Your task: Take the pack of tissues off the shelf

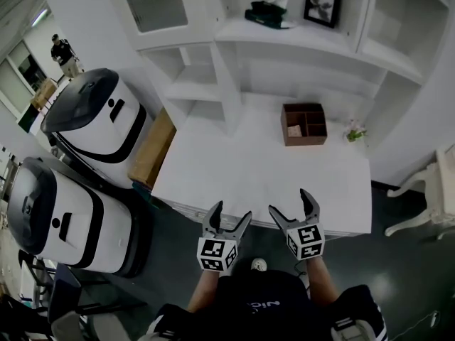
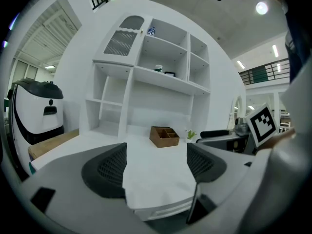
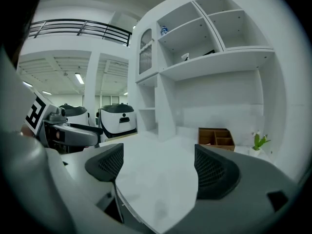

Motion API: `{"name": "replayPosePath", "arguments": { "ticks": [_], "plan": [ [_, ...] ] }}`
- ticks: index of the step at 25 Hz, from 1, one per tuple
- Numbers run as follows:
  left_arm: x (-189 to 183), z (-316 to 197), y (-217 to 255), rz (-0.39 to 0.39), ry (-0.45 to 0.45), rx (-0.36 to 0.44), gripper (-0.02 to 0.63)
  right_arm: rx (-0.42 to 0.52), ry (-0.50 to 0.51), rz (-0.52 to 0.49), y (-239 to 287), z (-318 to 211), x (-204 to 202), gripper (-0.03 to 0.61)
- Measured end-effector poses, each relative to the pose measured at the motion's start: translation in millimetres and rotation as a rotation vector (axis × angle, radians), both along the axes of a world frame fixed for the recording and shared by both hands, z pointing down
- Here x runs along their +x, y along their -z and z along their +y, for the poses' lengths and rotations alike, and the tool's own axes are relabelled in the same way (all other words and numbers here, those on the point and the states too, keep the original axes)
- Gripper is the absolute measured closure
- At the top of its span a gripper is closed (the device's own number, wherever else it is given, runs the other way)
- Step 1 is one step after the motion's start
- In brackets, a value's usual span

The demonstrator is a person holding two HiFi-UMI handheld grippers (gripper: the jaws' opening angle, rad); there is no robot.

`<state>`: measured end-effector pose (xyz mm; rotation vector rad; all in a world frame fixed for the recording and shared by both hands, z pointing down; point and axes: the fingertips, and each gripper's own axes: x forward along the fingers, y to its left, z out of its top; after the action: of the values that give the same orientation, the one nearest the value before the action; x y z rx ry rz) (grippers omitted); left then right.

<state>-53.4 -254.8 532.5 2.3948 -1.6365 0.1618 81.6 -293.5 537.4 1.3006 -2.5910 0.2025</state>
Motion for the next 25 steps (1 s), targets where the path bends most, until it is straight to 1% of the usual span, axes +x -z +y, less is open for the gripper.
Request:
{"name": "replayPosePath", "arguments": {
  "ticks": [4,7,10,13,16,19,22,25],
  "plan": [
    [18.1,-19.5,1.9,0.006,-0.021,0.001,0.238,0.005,-0.003,-0.015,4.8,-16.0,9.3,0.137],
    [23.6,-28.9,2.0,0.009,-0.028,-0.001,0.238,0.007,-0.008,-0.018,7.1,-23.3,13.0,0.137],
    [23.5,-37.2,4.4,0.011,-0.029,-0.001,0.238,0.012,-0.011,-0.035,12.0,-28.8,14.9,0.138],
    [19.3,-44.3,7.5,0.009,-0.032,0.002,0.238,0.019,-0.012,-0.063,18.1,-32.2,11.6,0.153],
    [16.9,-52.5,8.8,0.011,-0.044,-0.002,0.238,0.024,-0.019,-0.056,22.3,-36.7,8.9,0.152],
    [13.9,-64.1,9.0,-0.011,-0.056,-0.019,0.238,0.034,-0.038,-0.082,33.1,-46.1,7.4,0.153],
    [5.4,-76.0,12.4,-0.042,-0.067,-0.024,0.238,0.078,-0.056,-0.121,54.1,-58.8,1.2,0.172],
    [0.2,-88.4,21.9,-0.020,-0.088,-0.014,0.238,0.147,-0.075,-0.131,83.4,-72.0,-2.7,0.181]
  ]
}}
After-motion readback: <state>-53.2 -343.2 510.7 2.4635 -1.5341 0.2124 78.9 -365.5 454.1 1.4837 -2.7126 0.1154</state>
